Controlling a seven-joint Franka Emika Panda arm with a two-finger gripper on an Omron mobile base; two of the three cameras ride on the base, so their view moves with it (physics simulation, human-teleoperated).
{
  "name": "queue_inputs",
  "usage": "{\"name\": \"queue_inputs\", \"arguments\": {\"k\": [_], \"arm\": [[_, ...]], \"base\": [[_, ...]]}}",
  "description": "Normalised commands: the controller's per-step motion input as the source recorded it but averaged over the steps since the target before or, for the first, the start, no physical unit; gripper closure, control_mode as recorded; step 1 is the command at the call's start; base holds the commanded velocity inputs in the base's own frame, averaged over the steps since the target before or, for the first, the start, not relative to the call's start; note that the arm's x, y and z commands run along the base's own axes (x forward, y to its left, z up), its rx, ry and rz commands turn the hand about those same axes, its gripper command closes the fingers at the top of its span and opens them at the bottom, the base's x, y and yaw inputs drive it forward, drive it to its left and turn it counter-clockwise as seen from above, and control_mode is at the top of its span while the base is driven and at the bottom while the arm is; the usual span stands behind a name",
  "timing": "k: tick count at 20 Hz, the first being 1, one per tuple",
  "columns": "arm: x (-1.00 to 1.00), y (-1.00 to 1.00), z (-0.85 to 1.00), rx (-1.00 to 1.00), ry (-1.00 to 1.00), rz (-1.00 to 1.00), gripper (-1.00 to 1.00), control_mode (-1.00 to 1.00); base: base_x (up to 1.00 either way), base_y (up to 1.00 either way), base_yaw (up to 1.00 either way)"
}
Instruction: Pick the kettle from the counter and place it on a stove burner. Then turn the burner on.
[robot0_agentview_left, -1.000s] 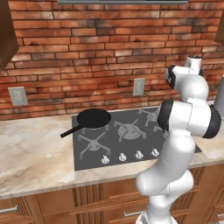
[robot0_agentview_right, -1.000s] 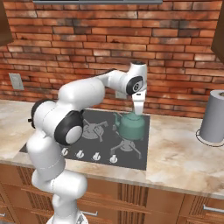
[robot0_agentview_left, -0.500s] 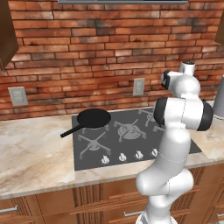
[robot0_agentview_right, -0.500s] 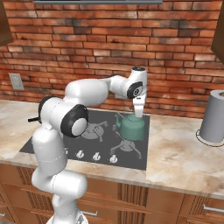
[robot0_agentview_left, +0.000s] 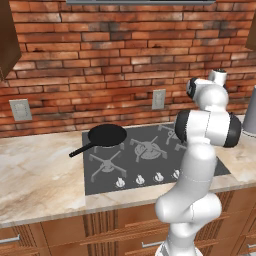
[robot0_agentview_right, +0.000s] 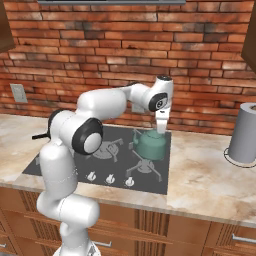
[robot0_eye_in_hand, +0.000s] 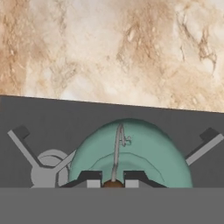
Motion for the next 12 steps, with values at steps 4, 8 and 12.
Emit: {"name": "queue_inputs", "arguments": {"k": [4,8,12], "arm": [[-0.43,0.0,0.0,0.01,-0.04,0.0,1.0,-1.0],[-0.09,0.0,0.0,0.0,-0.01,0.0,1.0,-1.0],[-0.1,0.23,0.0,0.0,-0.05,0.0,1.0,-1.0]], "base": [[0.0,0.0,0.0],[0.0,0.0,0.0],[0.0,0.0,0.0]]}}
